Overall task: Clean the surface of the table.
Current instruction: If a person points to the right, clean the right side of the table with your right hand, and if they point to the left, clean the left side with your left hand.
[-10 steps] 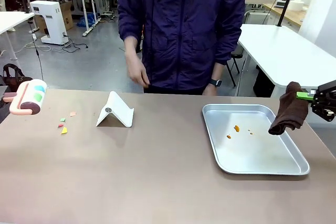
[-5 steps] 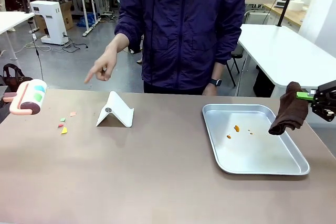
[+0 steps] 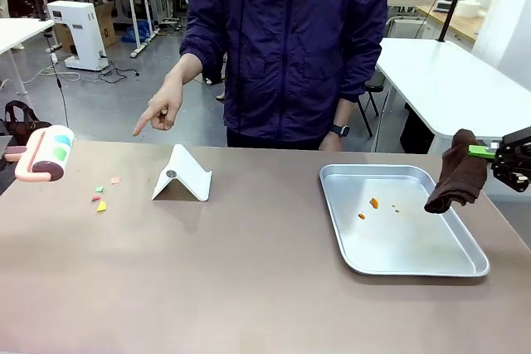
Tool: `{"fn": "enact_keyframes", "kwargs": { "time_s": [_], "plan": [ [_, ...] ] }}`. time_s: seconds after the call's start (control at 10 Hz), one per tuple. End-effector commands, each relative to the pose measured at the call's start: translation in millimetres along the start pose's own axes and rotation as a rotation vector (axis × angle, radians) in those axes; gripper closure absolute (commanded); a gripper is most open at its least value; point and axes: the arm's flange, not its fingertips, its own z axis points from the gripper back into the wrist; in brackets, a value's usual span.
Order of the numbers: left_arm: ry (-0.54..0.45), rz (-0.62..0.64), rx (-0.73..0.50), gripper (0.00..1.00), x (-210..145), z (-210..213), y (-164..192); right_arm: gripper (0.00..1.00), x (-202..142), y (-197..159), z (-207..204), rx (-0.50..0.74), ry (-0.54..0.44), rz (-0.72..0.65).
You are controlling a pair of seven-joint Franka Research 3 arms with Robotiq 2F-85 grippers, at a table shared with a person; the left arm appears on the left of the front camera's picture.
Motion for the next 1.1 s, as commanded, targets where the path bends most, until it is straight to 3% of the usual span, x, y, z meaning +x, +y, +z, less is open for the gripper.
{"fn": "enact_keyframes", "kwargs": {
  "time_s": [0.0, 0.1, 0.3, 1.0],
  "plan": [
    [0.005, -0.005, -0.014, 1.0, -1.7, 1.9, -3.9, 1.0, -1.2, 3.5, 0.6, 0.01, 0.005, -0.013],
    [0.0, 0.0, 0.0, 0.78, 0.0, 0.0, 0.0, 1.0, -1.2, 3.5, 0.6, 0.01, 0.005, -0.013],
    [-0.083, 0.027, 0.136, 0.78, 0.1, 1.5, 7.6, 1.0, -1.2, 3.5, 0.6, 0.01, 0.005, -0.013],
    [-0.27, 0.097, 0.308, 0.78, 4.8, 18.6, 9.7, 1.0, -1.2, 3.5, 0.6, 0.01, 0.005, -0.013]
  ]
}}
